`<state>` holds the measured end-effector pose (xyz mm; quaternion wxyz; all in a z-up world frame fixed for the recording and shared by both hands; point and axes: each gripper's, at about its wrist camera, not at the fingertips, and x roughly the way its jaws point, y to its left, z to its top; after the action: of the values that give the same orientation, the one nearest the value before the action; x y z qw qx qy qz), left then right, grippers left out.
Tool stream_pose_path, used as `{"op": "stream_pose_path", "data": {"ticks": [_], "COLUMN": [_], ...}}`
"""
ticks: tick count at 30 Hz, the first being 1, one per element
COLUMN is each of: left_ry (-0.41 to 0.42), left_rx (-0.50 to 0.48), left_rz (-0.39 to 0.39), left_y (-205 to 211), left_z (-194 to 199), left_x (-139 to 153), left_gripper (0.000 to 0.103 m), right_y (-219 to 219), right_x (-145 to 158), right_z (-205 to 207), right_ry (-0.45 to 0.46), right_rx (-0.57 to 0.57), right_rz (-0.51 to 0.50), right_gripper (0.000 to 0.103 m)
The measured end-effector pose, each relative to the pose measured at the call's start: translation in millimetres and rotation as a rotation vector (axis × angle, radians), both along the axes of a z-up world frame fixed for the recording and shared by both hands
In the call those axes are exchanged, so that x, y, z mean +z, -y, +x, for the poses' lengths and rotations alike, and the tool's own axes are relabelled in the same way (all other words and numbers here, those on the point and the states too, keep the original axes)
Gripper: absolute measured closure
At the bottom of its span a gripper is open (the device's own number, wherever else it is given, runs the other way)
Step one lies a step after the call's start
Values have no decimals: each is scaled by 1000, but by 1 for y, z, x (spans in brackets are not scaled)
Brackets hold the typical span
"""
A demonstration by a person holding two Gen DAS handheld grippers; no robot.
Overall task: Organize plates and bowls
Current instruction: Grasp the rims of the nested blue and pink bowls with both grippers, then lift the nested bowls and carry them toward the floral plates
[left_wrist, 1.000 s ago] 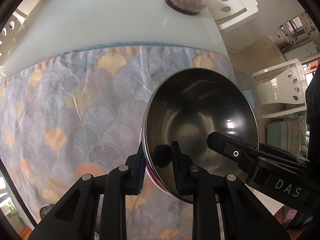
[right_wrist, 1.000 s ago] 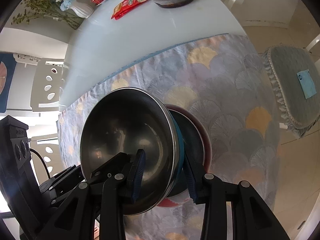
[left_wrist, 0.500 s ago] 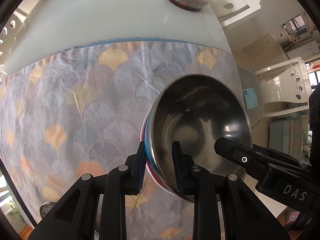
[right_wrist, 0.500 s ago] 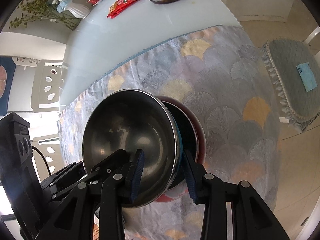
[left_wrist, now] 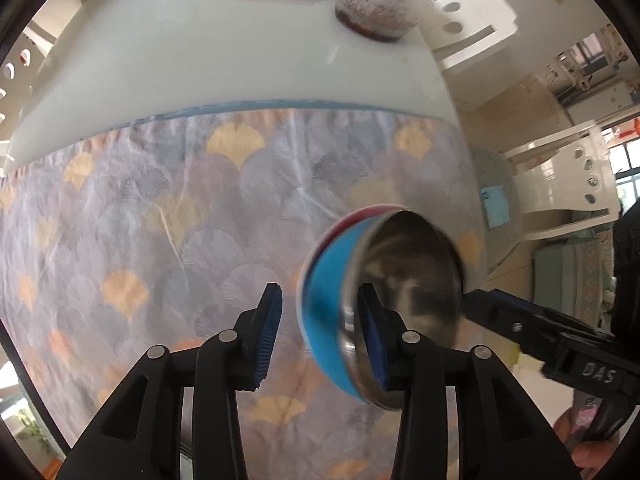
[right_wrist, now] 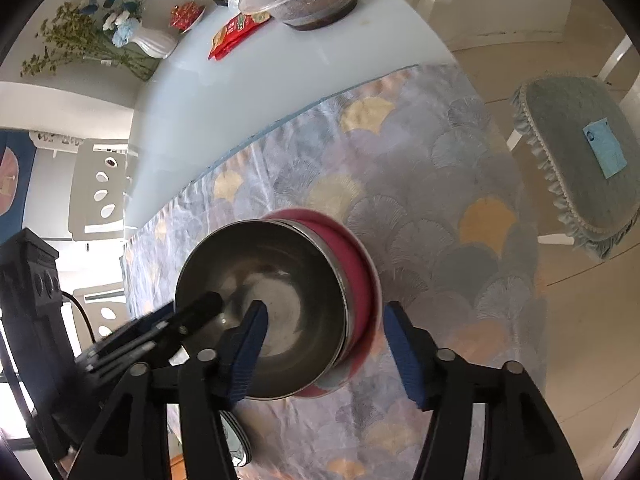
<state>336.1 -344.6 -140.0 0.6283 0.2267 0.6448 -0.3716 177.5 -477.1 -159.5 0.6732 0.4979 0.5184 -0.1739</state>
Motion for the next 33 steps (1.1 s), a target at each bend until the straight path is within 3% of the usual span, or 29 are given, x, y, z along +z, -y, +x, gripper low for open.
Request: {"op": "stream_pose_path", "data": {"ticks": [7,17,21,23,33], "left_ry": [-31,-98,-76,-71,36], "left_rx": [2,-36,-60,-59,-114], "left_rz": [61,45,20,7,10], "left_y": [-4,9,15,16,11], "left_z": [0,-11,-19,-19,-28], "left_x": [-33,-52,-50,-49,-37], "left_gripper": [66,66,65,67,69], "right_y": [2,3,2,-1,-9], "right_x": [-24,-64,-77,-81,-73], "right_z": [-1,0,-1,1,8], "right_ry": [-20,-10,78,116,112], "right_rx": [-5,-15,-51,-43,13], "right_rz": [56,132,163,161,128], "right_gripper": [44,40,40,46,48]}}
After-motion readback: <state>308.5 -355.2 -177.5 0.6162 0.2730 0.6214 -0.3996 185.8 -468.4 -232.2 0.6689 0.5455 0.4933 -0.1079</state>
